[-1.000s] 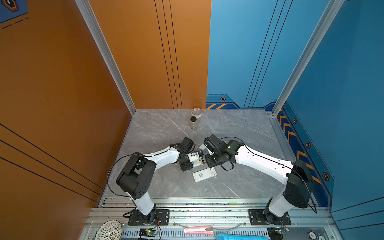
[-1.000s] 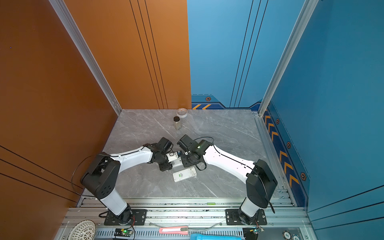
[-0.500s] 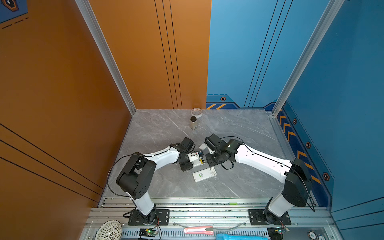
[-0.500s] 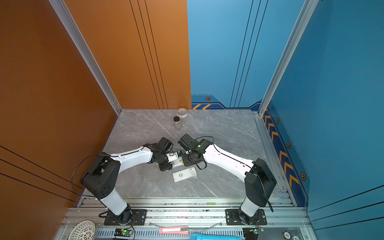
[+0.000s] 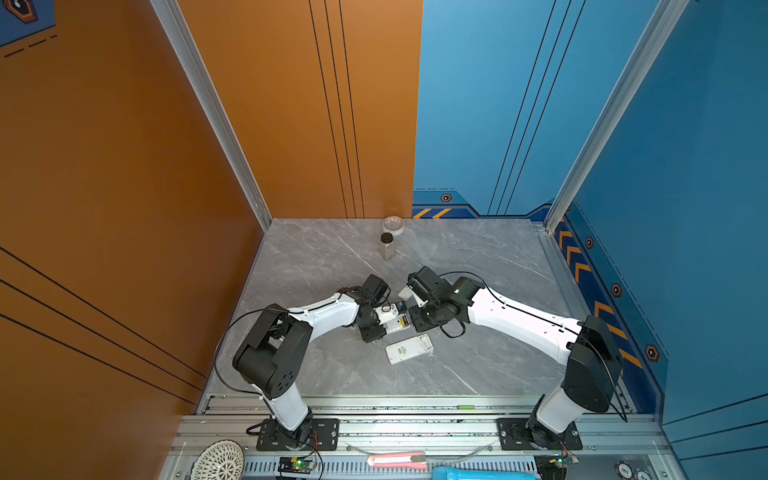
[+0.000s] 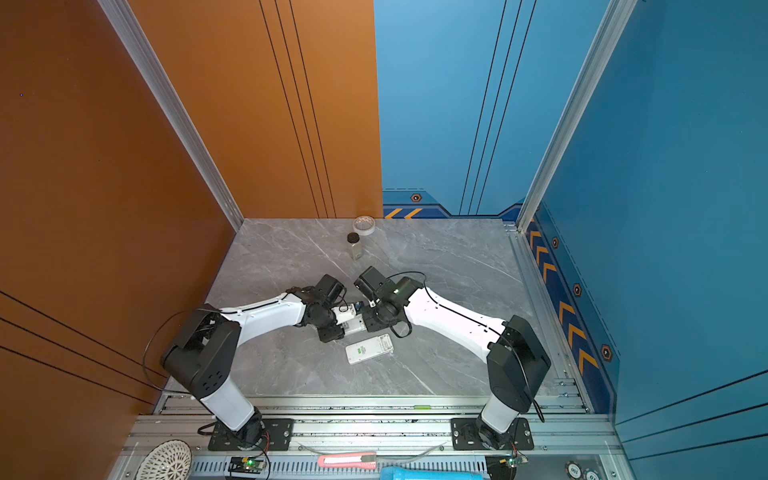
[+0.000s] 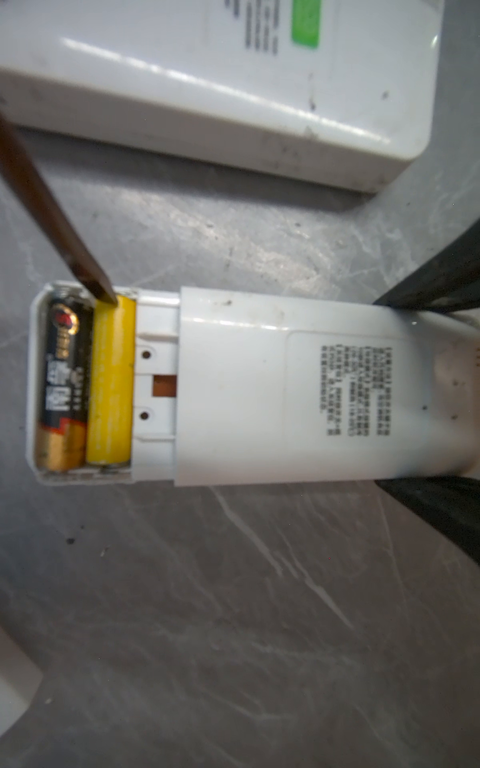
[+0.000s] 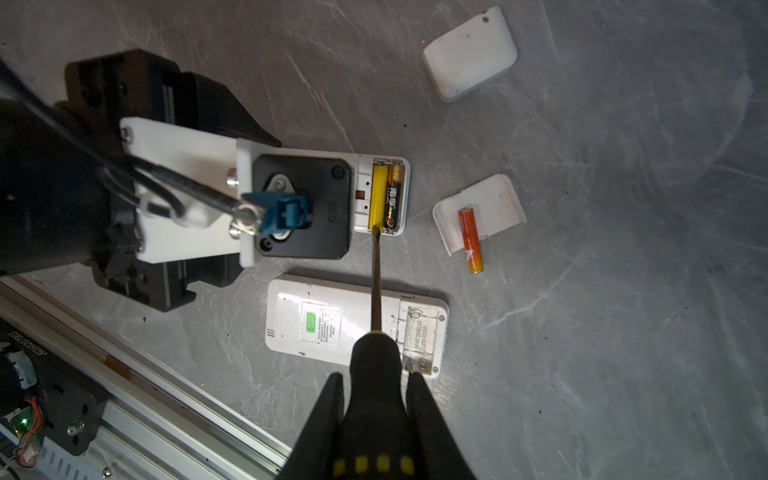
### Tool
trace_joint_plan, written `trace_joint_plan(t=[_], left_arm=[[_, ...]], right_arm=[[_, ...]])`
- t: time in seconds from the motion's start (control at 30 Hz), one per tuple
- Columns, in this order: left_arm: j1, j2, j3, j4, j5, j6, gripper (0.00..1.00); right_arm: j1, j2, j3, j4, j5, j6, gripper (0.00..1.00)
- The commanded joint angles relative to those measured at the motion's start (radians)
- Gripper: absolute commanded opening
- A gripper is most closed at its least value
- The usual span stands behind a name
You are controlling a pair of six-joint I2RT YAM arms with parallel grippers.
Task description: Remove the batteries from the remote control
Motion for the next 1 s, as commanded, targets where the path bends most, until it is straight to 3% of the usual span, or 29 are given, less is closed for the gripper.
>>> trace_joint_plan(t=[0.0, 0.97], left_arm=[[-0.003, -0.018, -0.004, -0.030, -0.011, 0.009, 0.32], [0.002, -0.010, 0.000, -0.030, -0.015, 0.011, 0.32]], right_arm=[[0.003, 0.012, 0.014, 0.008, -0.014, -0.017, 0.00], [-0.002, -0.012, -0.021, 0.001, -0.029, -0.017, 0.00]])
